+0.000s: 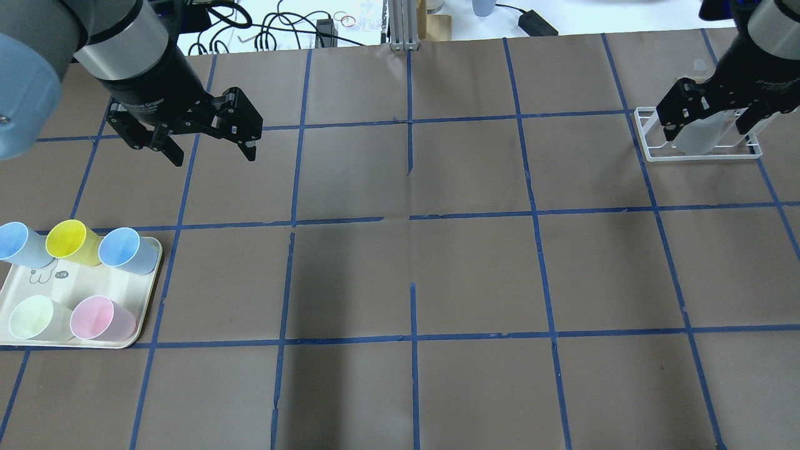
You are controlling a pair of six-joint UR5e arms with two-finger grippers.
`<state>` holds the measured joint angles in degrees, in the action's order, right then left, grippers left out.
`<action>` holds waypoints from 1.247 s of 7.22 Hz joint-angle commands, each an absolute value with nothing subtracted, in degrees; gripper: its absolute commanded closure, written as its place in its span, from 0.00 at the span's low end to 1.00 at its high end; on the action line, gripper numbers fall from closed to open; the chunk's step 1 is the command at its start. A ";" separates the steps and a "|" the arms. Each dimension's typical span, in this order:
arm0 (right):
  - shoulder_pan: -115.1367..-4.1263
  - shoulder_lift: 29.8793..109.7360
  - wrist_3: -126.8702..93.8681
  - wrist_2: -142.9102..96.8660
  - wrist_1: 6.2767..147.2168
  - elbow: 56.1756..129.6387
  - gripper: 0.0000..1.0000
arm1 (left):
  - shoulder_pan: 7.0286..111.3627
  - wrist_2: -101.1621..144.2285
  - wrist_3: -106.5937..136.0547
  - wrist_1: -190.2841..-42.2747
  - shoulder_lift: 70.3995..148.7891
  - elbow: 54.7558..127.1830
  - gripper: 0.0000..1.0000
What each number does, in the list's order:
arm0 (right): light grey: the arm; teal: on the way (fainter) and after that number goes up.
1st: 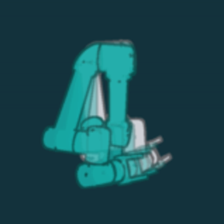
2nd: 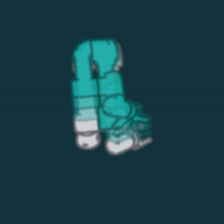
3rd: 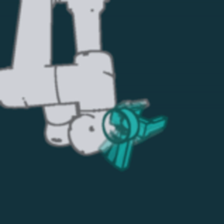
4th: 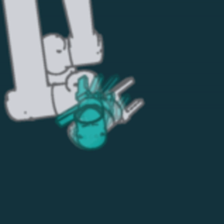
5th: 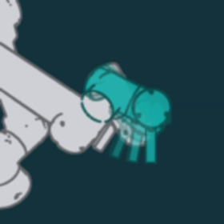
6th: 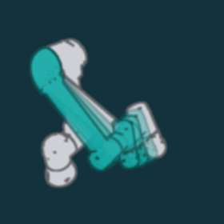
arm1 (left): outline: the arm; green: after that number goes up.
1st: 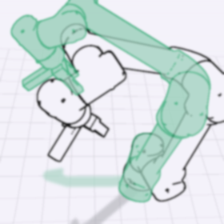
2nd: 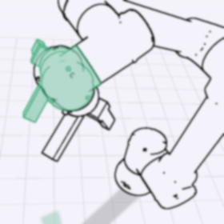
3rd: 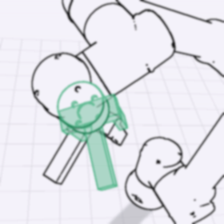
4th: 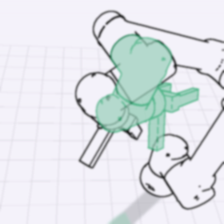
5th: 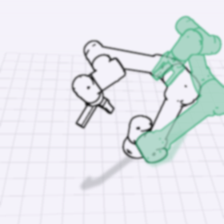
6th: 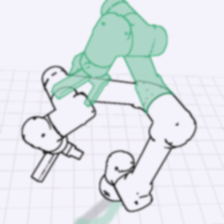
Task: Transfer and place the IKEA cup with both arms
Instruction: 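Lower the right gripper onto the white cup in the rack and close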
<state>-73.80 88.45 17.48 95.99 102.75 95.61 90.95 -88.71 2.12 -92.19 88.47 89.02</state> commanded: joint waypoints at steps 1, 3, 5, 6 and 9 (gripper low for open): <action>-71.73 83.17 24.22 98.70 110.62 95.54 0.00 | 91.05 -87.80 2.20 -92.20 88.68 89.03 0.00; -70.84 78.69 25.31 99.22 115.29 95.45 0.00 | 91.05 -89.37 -1.02 -91.94 88.77 88.86 0.00; -70.84 74.99 26.10 100.72 119.17 95.54 0.00 | 91.05 -90.35 -1.76 -91.67 89.20 88.42 0.00; -70.84 73.40 28.71 100.81 121.18 95.45 0.00 | 90.97 -90.44 -1.84 -90.63 89.12 88.51 0.00; -70.84 69.10 29.53 100.81 124.79 94.75 0.00 | 90.97 -90.44 -1.76 -90.44 88.86 88.86 0.00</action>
<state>-70.84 71.35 29.22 100.74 122.86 95.08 91.03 -90.43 -1.76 -90.52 89.07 88.76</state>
